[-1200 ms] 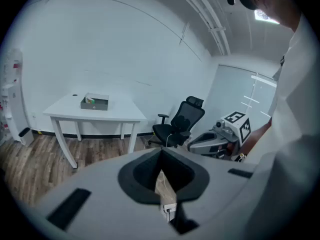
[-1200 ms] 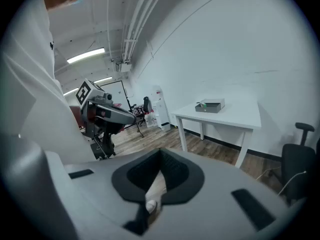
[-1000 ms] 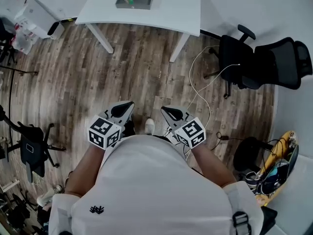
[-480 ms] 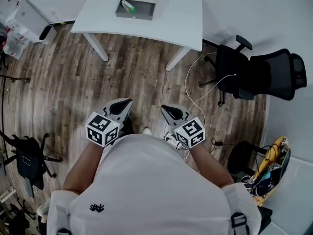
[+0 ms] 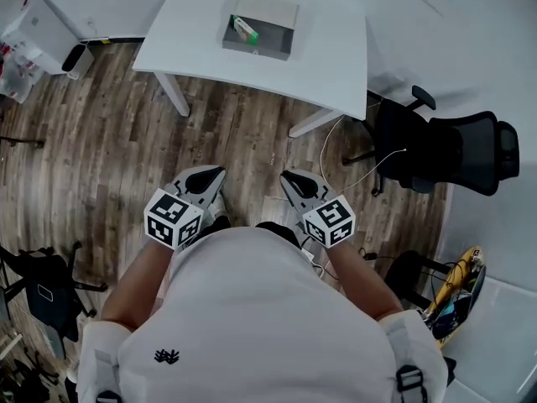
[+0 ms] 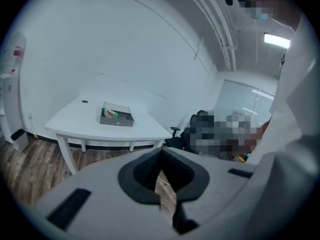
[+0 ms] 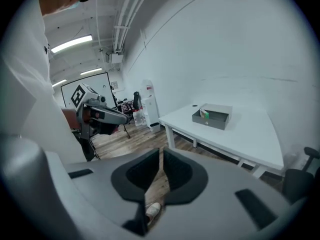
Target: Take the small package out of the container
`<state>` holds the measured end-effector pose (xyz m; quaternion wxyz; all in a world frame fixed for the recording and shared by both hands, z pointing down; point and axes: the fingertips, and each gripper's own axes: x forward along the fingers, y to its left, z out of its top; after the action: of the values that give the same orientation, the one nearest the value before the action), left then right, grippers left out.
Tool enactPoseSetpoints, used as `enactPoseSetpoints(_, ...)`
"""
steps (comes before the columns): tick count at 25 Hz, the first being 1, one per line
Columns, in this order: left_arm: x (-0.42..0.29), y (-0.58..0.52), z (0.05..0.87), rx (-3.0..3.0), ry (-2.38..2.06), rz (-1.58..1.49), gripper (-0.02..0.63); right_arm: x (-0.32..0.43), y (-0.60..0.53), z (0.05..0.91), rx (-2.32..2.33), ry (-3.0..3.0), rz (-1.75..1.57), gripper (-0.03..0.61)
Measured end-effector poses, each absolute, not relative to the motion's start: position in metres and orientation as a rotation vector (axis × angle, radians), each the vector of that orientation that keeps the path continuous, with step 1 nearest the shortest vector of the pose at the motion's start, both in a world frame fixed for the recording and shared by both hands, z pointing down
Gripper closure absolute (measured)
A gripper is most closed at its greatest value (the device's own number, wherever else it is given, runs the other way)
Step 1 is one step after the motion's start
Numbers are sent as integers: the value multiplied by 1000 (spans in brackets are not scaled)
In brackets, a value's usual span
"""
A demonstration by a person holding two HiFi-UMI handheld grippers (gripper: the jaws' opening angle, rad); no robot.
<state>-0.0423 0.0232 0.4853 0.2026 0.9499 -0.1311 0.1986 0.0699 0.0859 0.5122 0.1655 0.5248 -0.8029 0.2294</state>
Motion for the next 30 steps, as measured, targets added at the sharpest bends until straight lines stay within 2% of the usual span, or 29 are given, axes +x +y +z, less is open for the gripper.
enactPoseSetpoints(12,-75,-49,491,2603,-475,529,606,57,-7,515,1452,-2290,632,568)
enactPoseSetpoints(21,-73,-100,490,2560,-657,528,607,106,-107,529,1397,-2311,582,565)
enactPoseSetpoints(30,-43,-157,476,2531,-830,495,606,149,-215,549,1288,-2321,520,514)
